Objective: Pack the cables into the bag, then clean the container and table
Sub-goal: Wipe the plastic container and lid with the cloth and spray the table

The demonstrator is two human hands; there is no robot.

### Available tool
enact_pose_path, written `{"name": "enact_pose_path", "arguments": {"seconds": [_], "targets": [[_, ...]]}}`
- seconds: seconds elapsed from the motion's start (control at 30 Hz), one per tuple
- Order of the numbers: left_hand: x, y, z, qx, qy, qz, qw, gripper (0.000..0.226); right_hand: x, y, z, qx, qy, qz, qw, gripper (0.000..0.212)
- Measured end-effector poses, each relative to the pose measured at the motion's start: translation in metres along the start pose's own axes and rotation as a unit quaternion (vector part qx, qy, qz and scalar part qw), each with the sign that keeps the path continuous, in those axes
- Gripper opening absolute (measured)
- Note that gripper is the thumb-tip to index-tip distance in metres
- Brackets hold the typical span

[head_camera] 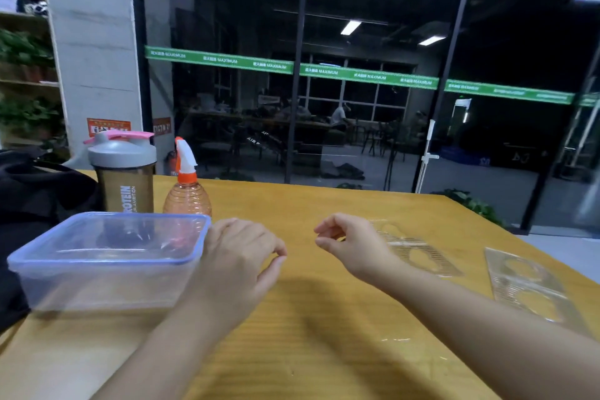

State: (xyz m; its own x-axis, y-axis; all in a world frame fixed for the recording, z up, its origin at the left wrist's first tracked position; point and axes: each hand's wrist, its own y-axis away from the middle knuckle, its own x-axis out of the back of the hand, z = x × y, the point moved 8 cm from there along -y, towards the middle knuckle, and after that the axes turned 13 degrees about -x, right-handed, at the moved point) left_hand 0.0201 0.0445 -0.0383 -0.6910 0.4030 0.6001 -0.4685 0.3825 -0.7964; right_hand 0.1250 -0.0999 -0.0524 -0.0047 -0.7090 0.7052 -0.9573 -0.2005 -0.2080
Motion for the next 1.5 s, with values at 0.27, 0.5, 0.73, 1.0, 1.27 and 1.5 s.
{"name": "enact_pose_path", "arguments": {"seconds": [0.27,0.5,0.73,1.0,1.27,1.5], "targets": [[-0.056,-0.031,0.030,0.103,0.056,-0.117,0.986,0.009,0.075,0.006,0.079,-0.112,0.007,0.059,0.992,0.009],[-0.091,-0.053,0.064,0.159,0.143,-0.115,0.970,0.005,0.148,0.016,0.151,-0.205,-0.028,0.148,0.967,0.019],[-0.106,-0.045,0.093,0.104,0.172,-0.113,0.973,0.005,0.176,0.044,0.225,-0.301,0.164,0.137,0.929,0.041],[-0.112,-0.035,0.102,0.089,0.217,-0.139,0.962,0.014,0.180,0.060,0.254,-0.345,0.345,0.048,0.871,0.056],[-0.110,-0.032,0.094,0.100,0.213,-0.118,0.965,0.044,0.185,0.069,0.253,-0.315,0.338,-0.005,0.887,0.038],[-0.109,-0.033,0.094,0.104,0.222,-0.112,0.963,0.044,0.186,0.066,0.246,-0.264,0.401,0.012,0.877,0.029]]}}
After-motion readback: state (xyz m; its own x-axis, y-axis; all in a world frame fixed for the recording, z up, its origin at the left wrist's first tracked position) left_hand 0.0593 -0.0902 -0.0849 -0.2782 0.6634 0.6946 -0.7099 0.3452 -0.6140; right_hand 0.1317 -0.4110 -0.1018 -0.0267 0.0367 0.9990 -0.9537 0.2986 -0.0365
